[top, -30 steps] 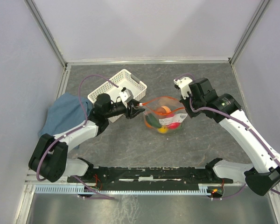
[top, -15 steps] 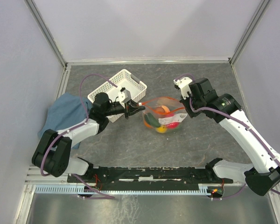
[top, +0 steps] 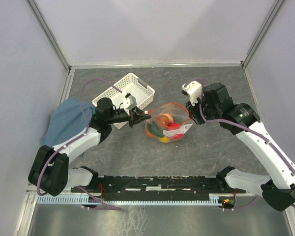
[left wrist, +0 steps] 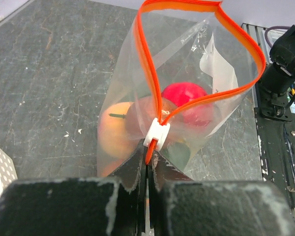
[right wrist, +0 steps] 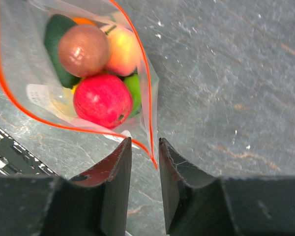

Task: Place the food in the zip-top bag and seal the zipper
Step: Zip the zipper food storage bag at the center of the board.

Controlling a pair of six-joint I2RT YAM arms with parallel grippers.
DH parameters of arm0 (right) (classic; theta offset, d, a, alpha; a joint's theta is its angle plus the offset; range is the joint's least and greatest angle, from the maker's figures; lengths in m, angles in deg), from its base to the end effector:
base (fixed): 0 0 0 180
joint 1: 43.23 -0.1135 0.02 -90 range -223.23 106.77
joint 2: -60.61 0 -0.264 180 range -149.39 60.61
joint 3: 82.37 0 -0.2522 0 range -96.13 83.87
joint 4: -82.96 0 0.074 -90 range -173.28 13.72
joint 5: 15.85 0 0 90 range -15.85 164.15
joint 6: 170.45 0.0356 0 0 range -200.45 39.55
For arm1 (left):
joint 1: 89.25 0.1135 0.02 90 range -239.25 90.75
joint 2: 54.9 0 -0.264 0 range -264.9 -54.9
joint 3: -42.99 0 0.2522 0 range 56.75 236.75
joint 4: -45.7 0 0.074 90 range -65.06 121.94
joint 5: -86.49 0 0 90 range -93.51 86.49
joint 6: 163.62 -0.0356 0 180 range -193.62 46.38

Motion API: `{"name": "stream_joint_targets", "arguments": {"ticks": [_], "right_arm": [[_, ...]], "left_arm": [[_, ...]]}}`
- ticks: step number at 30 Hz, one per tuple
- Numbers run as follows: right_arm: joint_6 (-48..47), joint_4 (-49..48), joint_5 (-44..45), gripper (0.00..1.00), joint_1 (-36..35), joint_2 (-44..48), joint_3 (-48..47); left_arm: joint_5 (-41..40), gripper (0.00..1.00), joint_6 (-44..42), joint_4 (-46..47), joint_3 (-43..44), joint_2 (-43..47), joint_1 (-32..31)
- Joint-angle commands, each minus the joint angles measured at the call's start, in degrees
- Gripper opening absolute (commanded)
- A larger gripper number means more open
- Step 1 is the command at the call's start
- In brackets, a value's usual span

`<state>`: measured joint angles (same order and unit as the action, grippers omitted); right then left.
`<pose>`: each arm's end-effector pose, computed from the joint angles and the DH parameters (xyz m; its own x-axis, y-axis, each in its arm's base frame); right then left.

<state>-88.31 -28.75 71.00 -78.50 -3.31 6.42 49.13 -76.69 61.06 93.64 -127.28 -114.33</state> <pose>0.1709 0.1233 0.3944 -0.4471 -0.4835 -0.7525 -0.6779 0.7320 -0.0675 0.2320 -0.1398 0.2611 -0.0483 0.0585 -0.9971 0.9767 0.2119 -0.0348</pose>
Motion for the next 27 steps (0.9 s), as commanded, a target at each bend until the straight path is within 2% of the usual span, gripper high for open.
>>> {"name": "stream_joint_targets", "arguments": {"ticks": [1, 6, 10, 14, 21, 27], "right_arm": [[-3.54, -7.29, -5.40, 0.42, -3.11, -1.86, -3.66], [-6.13, -13.27, -10.63, 0.47, -6.58, -6.26, -5.50], [-7.04, -18.65, -16.29, 0.56, -8.24, -8.79, -6.47], [-7.88, -23.17, -21.25, 0.58, -9.17, -11.66, -7.11], [-9.12, -24.64, -26.03, 0.59, -9.69, -17.34, -8.35], [-8.70, -28.53, -25.47, 0.52, -9.82, -19.30, -7.09]], "left_arm": [[0.03, 0.03, -4.45, -6.32, 3.89, 2.58, 0.19], [-0.97, 0.03, -5.90, -13.03, 6.18, 3.35, 0.17], [-0.68, 0.03, -6.61, -15.04, 6.87, 3.77, 0.09], [-0.04, 0.03, -7.23, -16.91, 7.80, 3.89, -0.26], [0.74, 0.03, -7.48, -18.05, 8.37, 4.09, -0.58], [1.00, 0.03, -7.47, -17.97, 8.38, 4.09, -0.67]]}}
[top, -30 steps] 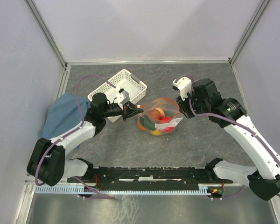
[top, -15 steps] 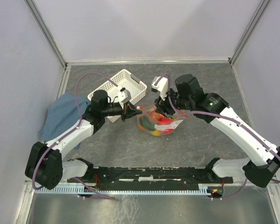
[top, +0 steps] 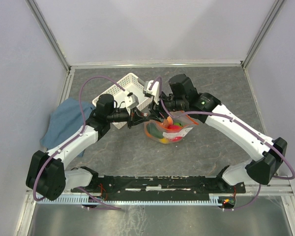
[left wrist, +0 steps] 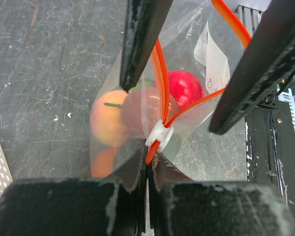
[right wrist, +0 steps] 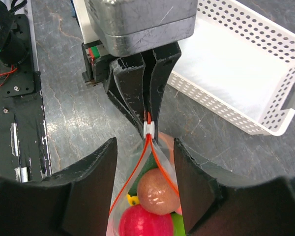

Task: Place the food in the zip-top bag and seal the zipper
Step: Zip the zipper food storage bag at the center of the board.

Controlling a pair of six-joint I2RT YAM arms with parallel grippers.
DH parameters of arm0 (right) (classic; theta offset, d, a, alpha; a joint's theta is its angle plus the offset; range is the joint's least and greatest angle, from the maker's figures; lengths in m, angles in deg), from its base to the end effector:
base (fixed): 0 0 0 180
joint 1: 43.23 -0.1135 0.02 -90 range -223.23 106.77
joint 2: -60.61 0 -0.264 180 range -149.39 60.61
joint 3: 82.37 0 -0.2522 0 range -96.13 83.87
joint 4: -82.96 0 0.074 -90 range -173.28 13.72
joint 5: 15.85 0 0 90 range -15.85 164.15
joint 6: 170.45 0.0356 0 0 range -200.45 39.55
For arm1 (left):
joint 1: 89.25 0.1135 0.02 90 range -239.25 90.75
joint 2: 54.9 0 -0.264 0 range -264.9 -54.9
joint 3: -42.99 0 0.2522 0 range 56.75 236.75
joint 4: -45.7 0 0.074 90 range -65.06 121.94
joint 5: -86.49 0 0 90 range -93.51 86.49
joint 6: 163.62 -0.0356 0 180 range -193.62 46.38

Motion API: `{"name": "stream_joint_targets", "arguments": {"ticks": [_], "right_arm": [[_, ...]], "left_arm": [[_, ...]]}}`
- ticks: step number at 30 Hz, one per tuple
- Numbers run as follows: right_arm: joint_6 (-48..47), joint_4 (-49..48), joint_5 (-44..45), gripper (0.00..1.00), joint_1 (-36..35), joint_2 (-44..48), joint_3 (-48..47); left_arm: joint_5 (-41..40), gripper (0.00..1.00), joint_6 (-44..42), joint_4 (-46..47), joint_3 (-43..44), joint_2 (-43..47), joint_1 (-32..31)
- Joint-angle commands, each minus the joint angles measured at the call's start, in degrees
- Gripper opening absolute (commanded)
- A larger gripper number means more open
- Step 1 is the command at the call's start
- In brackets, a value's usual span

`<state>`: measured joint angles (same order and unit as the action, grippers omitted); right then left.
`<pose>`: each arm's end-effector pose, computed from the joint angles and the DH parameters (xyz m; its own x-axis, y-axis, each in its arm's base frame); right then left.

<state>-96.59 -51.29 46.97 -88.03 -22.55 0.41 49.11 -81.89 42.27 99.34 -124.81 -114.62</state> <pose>0.2178 0.2392 0.3814 -0.1071 -0.4549 -0.8841 -0.9707 0.2404 -0.0060 0.2282 -0.1395 0.2744 -0.1251 0.1560 -0.9798 0.9749 0.2026 -0.0922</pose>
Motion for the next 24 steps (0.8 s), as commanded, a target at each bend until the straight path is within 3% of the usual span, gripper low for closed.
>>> {"name": "stream_joint_targets", "arguments": {"ticks": [1, 14, 24], "right_arm": [[-0.39, -6.43, -1.57, 0.52, -0.27, -0.32, -1.08], [-1.28, -4.48, -3.45, 0.45, -0.30, -2.91, -0.11], [-2.77, -2.57, -0.08, 0.32, -0.29, -3.42, 0.37]], "left_arm": [[1.01, 0.03, -2.21, 0.83, 2.68, 1.62, -0.36], [0.38, 0.03, -1.83, 1.19, 2.67, 1.48, -0.45], [0.27, 0.03, -1.20, 1.74, 2.72, 1.31, -0.47]]}}
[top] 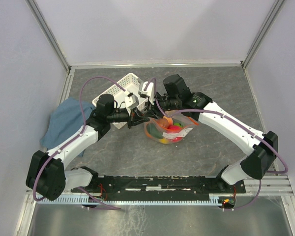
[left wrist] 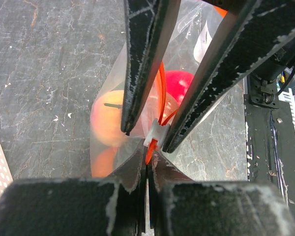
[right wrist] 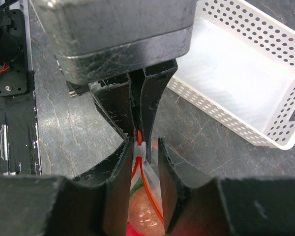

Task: Place the food in the zip-top bag and seal the zipper
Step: Zip the zipper food storage bag at the center of the board.

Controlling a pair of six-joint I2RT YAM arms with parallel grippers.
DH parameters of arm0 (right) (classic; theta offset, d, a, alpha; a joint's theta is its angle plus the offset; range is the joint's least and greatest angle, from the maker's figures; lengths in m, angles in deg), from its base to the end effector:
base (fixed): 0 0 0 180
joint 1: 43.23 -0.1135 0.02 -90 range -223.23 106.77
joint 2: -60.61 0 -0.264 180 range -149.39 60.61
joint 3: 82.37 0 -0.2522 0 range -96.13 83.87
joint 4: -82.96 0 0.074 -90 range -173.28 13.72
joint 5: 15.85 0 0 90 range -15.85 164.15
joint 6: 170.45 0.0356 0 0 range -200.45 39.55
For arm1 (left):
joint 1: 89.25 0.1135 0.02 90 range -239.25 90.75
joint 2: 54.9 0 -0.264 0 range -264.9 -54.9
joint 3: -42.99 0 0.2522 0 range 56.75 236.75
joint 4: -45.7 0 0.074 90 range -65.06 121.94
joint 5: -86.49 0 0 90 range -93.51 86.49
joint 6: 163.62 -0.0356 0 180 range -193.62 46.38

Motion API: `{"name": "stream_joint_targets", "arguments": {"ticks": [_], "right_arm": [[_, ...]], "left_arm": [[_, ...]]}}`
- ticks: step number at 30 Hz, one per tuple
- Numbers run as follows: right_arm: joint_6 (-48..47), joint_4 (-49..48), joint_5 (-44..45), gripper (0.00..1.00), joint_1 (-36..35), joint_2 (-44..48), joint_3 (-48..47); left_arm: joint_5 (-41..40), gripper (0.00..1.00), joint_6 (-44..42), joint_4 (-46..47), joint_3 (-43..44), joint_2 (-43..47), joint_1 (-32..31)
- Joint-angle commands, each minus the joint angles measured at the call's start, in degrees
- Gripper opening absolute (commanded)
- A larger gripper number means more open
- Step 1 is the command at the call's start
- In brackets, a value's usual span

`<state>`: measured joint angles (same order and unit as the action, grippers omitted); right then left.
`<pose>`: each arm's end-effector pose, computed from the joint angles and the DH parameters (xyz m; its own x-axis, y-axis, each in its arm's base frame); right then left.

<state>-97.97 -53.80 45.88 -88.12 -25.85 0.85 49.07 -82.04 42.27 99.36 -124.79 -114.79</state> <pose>0.2292 0.2521 0.3649 -0.0953 -0.4691 -0.8780 -0.9772 0.2120 -0.0072 0.2277 -0.1402 0.2746 -0.1215 0.1567 -0.9802 0.9758 0.2000 -0.0890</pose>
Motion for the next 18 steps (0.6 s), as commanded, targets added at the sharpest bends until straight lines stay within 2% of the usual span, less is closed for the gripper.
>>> {"name": "stream_joint_targets", "arguments": {"ticks": [1, 8, 18], "right_arm": [[-1.58, 0.27, 1.02, 0.30, -0.20, -0.15, -0.10], [-1.60, 1.20, -0.38, 0.34, -0.22, 0.00, -0.12], [-1.45, 0.71, -1.33, 0.30, -0.20, -1.09, -1.17]], "left_arm": [[0.25, 0.03, -0.89, 1.90, 2.74, 1.33, -0.24], [0.08, 0.03, -0.29, 2.19, 2.80, 1.03, -0.29], [0.07, 0.03, -0.19, 2.28, 2.71, 0.91, -0.28]]}}
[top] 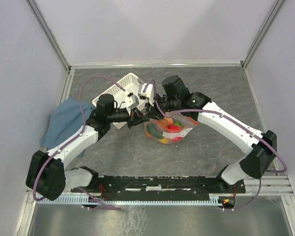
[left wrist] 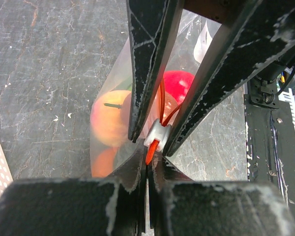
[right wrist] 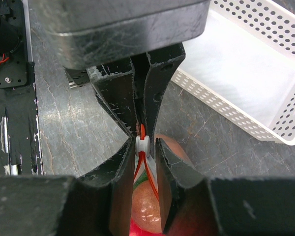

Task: Place the food in the zip-top bag and seal the zipper
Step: Zip the zipper food storage bag at the center of the board.

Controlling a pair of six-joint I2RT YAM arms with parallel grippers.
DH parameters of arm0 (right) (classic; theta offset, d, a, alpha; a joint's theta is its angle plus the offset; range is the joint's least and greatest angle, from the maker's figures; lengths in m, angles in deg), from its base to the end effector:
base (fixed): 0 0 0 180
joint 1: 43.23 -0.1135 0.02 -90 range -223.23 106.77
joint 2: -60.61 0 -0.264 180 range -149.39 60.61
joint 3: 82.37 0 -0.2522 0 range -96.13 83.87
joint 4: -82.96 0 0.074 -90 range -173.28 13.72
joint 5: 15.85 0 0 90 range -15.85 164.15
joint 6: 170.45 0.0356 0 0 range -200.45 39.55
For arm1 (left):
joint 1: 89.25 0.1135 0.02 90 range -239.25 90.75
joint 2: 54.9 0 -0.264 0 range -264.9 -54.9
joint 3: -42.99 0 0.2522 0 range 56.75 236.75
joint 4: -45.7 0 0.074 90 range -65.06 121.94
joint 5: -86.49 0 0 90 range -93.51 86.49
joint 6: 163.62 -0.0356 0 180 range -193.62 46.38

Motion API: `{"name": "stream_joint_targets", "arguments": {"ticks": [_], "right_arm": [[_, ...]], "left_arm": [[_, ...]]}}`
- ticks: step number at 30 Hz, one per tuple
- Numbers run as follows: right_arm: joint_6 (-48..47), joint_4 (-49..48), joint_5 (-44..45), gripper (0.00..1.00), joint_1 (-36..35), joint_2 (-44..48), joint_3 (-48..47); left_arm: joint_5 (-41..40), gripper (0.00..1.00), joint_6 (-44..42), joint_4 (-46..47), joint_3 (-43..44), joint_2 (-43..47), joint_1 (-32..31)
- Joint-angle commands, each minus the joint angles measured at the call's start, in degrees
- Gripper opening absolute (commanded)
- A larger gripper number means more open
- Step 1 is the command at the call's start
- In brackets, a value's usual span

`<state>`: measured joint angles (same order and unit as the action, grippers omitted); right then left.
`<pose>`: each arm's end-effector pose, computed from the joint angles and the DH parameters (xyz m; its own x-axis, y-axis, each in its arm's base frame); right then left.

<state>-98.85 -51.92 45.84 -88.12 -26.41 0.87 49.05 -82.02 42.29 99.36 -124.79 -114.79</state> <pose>0.2295 0.2524 0.3588 -0.1066 -0.4985 -0.8603 -0.9790 0.2039 0.0032 0.2278 -0.1402 0.2746 -0.1215 0.1565 -0.9802 0.9757 0.2003 -0.0890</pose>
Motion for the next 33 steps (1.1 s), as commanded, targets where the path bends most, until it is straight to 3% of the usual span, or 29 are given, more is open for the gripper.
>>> {"name": "stream_joint_targets", "arguments": {"ticks": [1, 10, 33], "right_arm": [[-0.59, -1.05, -1.40, 0.29, -0.19, -0.62, -1.47], [-2.27, 1.29, 0.39, 0.02, -0.20, 0.73, -1.12], [-1.83, 5.77, 15.17, 0.02, 0.76, 11.50, 6.56]], "left_arm": [[0.07, 0.03, -0.21, 2.30, 2.74, 0.98, -0.26], [-1.46, 0.03, 0.79, 3.16, 2.43, 1.09, -0.26], [-8.88, 0.03, 6.84, 9.23, -0.12, 1.07, 1.52]]}}
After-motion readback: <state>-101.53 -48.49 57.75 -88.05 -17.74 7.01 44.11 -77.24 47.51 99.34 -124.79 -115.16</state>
